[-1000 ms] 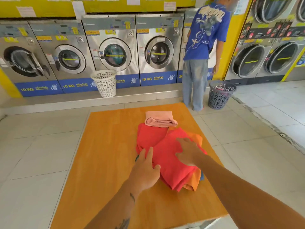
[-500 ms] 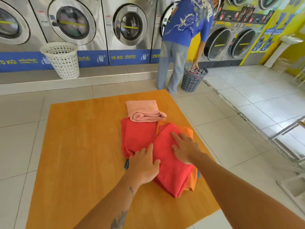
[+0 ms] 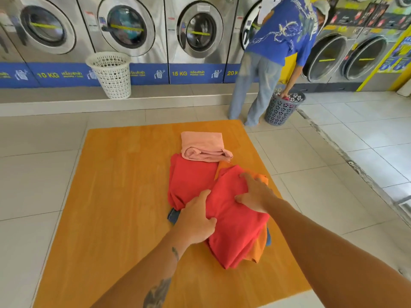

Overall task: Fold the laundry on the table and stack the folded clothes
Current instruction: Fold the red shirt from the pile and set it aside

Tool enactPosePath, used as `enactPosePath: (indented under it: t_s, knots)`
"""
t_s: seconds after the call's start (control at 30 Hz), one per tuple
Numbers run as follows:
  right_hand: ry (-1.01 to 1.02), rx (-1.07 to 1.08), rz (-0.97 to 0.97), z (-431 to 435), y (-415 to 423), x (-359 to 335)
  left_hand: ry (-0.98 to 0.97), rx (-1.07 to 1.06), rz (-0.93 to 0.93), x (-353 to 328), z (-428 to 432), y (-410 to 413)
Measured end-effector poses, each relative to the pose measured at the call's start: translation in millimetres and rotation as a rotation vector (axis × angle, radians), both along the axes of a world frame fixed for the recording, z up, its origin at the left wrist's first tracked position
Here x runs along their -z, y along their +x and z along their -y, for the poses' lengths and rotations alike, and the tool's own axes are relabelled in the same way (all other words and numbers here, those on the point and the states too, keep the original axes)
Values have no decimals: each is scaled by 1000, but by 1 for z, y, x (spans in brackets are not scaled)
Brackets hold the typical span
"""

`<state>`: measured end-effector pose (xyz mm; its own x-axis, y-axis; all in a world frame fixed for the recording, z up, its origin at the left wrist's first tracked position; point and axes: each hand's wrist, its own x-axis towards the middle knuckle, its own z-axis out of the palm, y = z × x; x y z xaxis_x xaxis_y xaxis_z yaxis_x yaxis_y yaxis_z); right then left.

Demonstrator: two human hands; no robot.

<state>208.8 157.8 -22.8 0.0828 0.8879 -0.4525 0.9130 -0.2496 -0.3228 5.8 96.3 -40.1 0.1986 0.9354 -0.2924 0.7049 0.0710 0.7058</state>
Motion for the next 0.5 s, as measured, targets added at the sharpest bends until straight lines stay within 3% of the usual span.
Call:
enactPosePath:
  t_s: [0.1,0.23,0.37,0.5]
  knots:
    - [34,-7,-121,-10,12,-6,-14,-79,43,-1,7,7]
    - [-52,90,-271,-22,24,-14,-10,-95,-70,1,6,11]
    - [-123,33,-293,-16,22,-22,-45,-99,-109,2,2,7]
    - [111,-180,-226,1,10,-37,-79,-44,-55,-4,-5,-1]
